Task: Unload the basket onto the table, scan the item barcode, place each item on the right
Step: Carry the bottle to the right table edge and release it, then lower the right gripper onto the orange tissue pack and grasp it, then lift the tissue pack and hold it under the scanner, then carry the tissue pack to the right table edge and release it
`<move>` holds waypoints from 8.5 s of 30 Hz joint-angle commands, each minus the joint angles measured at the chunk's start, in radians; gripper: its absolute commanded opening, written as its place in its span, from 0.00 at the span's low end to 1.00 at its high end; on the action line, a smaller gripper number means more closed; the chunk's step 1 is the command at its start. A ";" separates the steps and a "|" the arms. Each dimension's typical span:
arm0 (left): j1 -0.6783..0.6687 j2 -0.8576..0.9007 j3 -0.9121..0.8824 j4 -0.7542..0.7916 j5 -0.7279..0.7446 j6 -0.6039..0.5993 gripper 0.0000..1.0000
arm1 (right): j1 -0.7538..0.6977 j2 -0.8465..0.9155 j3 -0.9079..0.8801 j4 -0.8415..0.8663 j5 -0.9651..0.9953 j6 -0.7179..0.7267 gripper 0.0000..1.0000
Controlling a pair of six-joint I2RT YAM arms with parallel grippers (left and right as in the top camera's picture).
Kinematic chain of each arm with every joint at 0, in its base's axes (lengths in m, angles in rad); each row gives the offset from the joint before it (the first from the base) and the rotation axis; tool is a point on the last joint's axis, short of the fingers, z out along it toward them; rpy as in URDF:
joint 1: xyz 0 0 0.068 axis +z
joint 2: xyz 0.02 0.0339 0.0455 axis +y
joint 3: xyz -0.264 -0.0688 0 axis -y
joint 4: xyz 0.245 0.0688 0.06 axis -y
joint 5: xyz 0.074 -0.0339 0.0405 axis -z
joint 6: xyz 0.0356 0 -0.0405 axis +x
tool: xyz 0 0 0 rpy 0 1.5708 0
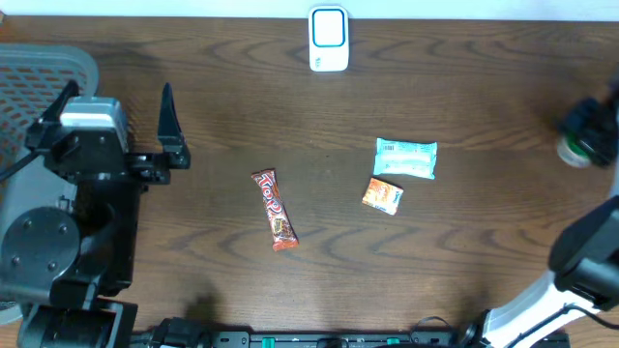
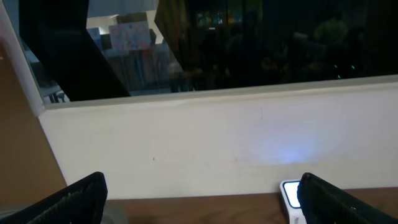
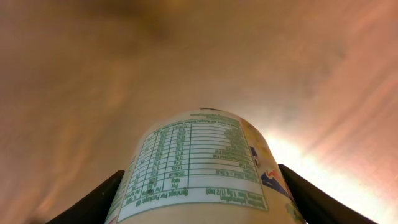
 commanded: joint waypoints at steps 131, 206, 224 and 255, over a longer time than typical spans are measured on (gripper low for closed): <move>0.005 -0.142 -0.082 0.069 0.002 -0.013 0.98 | 0.754 0.254 -0.244 -0.287 -0.747 -0.157 0.56; 0.005 -0.142 -0.082 0.083 0.002 -0.021 0.98 | 0.885 0.617 0.528 1.055 -0.046 -0.143 0.38; 0.005 -0.142 -0.082 0.085 0.002 -0.020 0.98 | 0.826 0.381 0.529 0.554 -0.029 -0.154 0.32; 0.005 -0.142 -0.082 0.136 0.013 -0.021 0.98 | -0.026 0.224 0.089 -0.040 0.094 0.011 0.51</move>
